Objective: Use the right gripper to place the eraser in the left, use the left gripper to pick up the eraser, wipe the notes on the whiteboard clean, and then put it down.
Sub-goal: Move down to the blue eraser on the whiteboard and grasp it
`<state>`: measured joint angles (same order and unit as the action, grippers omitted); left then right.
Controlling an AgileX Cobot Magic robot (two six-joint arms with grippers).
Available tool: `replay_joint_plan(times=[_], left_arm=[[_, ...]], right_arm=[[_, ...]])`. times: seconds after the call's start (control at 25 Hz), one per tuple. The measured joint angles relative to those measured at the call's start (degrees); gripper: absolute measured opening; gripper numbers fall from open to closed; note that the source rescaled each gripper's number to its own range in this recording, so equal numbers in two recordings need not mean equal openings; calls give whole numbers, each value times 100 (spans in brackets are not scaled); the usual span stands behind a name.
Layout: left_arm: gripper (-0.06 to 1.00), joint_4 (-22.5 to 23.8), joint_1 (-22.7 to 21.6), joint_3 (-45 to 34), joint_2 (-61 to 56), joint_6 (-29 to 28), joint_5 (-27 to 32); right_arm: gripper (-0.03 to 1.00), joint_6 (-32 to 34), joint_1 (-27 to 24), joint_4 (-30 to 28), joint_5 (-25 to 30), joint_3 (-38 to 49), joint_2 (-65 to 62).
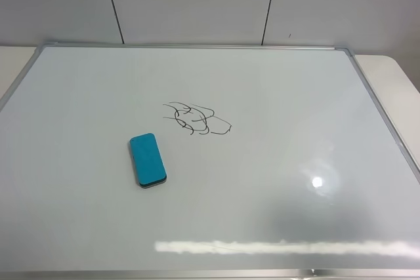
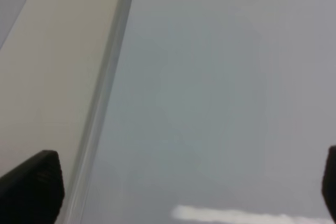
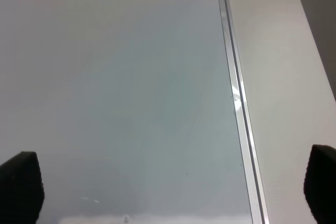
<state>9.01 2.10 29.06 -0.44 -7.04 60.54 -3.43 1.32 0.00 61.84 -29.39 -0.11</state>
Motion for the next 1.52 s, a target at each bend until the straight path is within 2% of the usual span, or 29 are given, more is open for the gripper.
replay_joint_plan(times=[1.52], left_arm=[[100,3,0,0,0,0,0]], right_arm=[[100,0,0,0,0,0,0]])
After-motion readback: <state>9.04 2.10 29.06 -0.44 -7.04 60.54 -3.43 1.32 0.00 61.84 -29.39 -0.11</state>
